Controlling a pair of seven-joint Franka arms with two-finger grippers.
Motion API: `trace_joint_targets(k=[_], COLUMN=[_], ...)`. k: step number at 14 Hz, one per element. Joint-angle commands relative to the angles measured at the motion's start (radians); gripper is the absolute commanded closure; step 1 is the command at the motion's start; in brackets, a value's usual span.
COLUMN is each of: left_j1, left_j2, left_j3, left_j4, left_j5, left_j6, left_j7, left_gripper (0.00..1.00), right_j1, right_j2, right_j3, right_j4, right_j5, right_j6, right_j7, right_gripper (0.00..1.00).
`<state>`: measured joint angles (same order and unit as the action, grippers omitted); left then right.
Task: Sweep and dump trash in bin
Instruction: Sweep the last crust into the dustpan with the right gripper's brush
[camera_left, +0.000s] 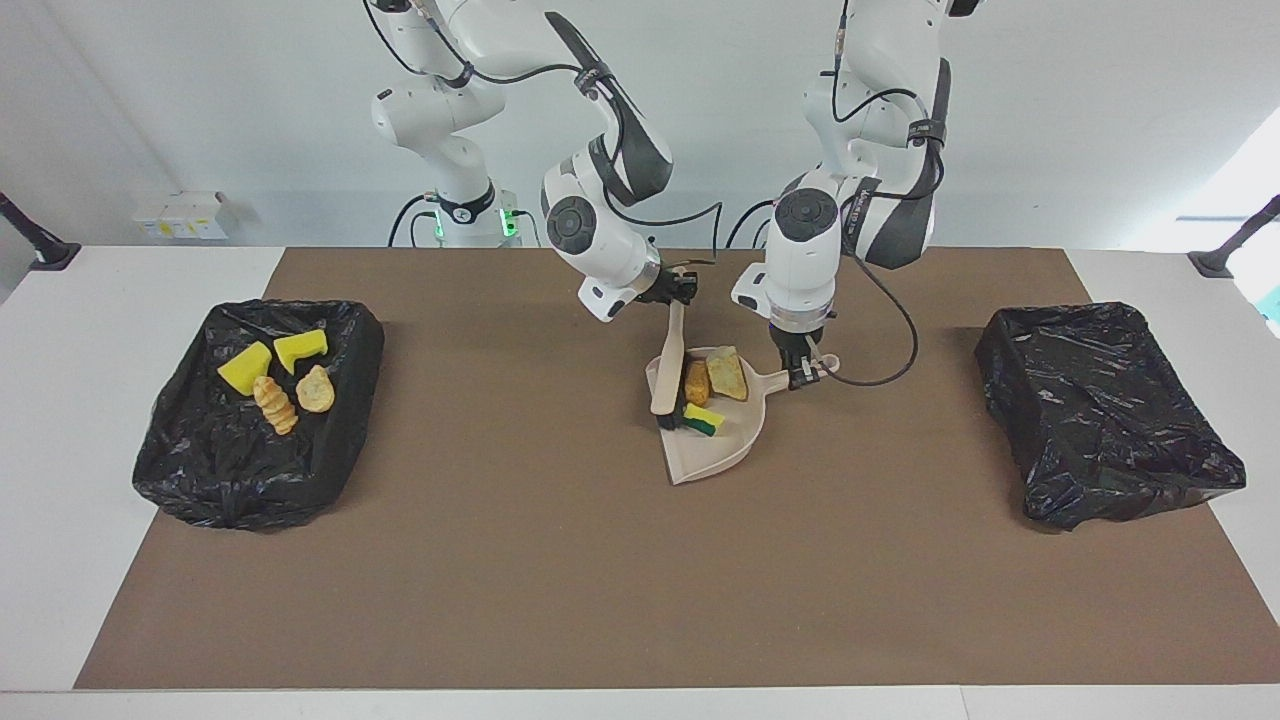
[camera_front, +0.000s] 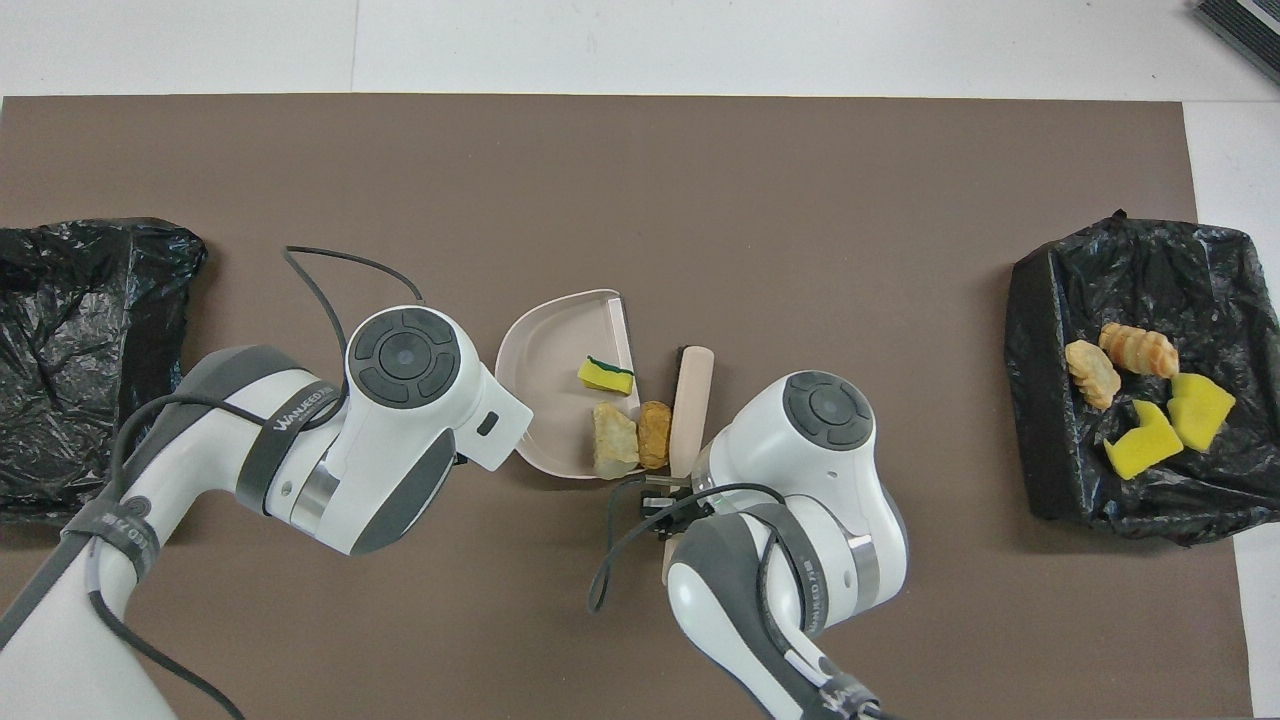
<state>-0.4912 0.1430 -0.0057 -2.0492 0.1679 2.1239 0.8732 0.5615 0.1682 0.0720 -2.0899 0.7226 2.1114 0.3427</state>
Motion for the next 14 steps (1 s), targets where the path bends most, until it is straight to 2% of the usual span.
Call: trace_joint_targets(k=[1,4,7,10,14], left_j1=[0.025,0.051,0.071,0.132,0.222], left_j2=[-0.02,-0.016,-0.01,0.01,0.007], left_j3=[0.004,0.004,0.004,0.004,0.004], left_j4=[-0.034,-0.028,-0.014,0.024,0.101], left_j5=[0.021,0.021,0.021,0.019,0.019], left_j6=[0.024,0.028,0.019,0.01,-0.048], left_j7=[0.088,0.139,0.144,0.252,0.352], left_gripper=[1.0,1.0,1.0,1.0,1.0], right_j1=[-0.023,-0.116,-0.138,-0.117,0.021], right_j2=[-0.035,-0.094,-0.124,-0.15,-0.205], right_j3=[-0.012,-0.012,-0.012,-0.002,-0.001], right_j4=[0.005,0.008,0.016,-0.01,-0.065], right_j5=[0.002,-0.127,-0.265,-0.29,-0.29], right_j6=[-0.084,-0.221,-0.306,-0.3,-0.264], right_j7=[-0.034,-0.028,-0.025,0.033,0.169], right_gripper=[1.0,1.0,1.0,1.0,1.0])
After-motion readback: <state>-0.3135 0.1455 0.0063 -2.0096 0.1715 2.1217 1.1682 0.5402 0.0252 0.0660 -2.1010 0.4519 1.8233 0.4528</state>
